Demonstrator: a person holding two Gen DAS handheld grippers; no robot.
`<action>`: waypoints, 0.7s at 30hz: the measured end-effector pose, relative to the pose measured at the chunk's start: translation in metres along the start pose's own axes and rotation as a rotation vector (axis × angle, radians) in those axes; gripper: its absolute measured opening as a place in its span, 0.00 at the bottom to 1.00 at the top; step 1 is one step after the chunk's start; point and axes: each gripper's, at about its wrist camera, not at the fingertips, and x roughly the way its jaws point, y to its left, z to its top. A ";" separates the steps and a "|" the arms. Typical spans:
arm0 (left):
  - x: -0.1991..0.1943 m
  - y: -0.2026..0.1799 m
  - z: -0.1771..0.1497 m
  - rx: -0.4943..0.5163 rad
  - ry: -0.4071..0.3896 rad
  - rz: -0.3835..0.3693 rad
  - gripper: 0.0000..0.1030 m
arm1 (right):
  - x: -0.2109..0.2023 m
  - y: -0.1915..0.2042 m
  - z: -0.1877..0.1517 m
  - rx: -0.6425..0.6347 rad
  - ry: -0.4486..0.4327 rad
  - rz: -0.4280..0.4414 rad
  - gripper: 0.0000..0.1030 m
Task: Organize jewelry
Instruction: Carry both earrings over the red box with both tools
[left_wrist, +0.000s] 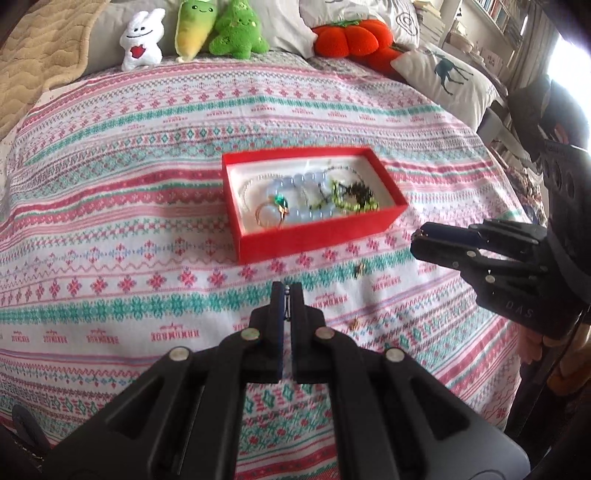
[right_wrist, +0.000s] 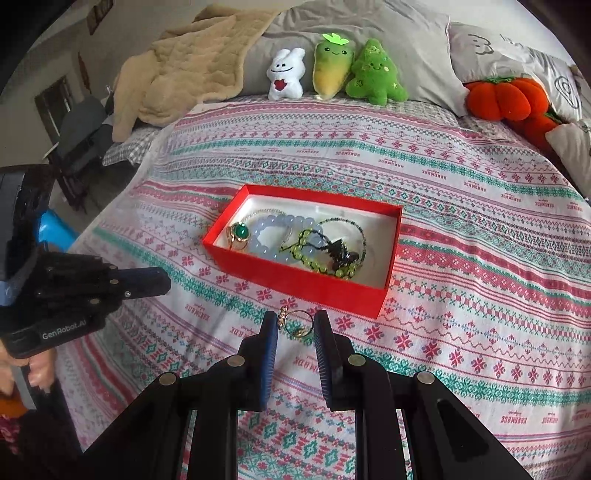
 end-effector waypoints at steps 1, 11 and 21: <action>0.001 0.000 0.004 -0.006 -0.006 -0.004 0.03 | 0.000 -0.002 0.003 0.008 -0.004 0.001 0.20; 0.026 -0.006 0.043 -0.068 -0.051 -0.052 0.03 | 0.021 -0.022 0.029 0.070 -0.018 -0.013 0.20; 0.057 -0.002 0.063 -0.148 -0.057 -0.106 0.03 | 0.040 -0.043 0.043 0.116 -0.039 -0.012 0.20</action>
